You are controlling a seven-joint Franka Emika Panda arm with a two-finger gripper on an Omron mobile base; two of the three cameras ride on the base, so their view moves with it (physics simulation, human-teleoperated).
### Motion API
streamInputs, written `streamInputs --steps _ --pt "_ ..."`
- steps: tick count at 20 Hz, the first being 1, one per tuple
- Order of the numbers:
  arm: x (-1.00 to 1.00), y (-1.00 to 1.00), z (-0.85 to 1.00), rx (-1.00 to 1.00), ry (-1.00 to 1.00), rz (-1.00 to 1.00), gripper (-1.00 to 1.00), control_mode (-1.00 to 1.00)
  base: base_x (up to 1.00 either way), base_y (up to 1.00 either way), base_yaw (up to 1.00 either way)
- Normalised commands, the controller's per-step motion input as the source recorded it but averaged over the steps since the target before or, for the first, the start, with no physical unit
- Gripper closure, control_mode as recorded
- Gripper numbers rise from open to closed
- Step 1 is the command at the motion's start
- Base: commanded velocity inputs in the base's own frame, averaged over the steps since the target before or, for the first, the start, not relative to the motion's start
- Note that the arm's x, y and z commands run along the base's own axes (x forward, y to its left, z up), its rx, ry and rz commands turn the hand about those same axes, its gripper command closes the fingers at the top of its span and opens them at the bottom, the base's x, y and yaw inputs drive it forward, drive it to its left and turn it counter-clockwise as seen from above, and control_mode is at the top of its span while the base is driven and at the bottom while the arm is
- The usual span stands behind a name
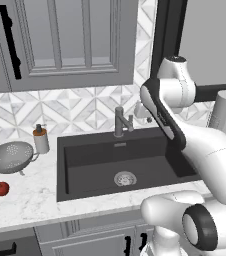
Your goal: Put the colander in the sink, put the apple in the colander, and turn on the sink faucet and pour water over the colander.
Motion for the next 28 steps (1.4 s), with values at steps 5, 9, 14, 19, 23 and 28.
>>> streamInputs --steps 5,9,14,19,23,28 --pt "-0.14 0.41 0.00 0.00 0.00 0.00 -1.00 -1.00 0.00 0.00 0.00" --pt "-0.28 1.00 0.00 0.00 0.00 0.00 -1.00 -1.00 0.00 0.00 0.00" --pt "-0.18 1.00 0.00 0.00 0.00 0.00 -1.00 -1.00 0.00 0.00 0.00" --pt "0.00 0.87 -0.18 0.03 0.00 0.00 -1.00 -1.00 0.00 0.00 0.00" --pt "-0.03 0.80 -0.38 0.03 0.00 0.00 -1.00 -1.00 0.00 0.00 0.00" --pt "-0.09 0.90 -0.50 0.02 0.00 0.00 -1.00 -1.00 0.00 0.00 0.00"
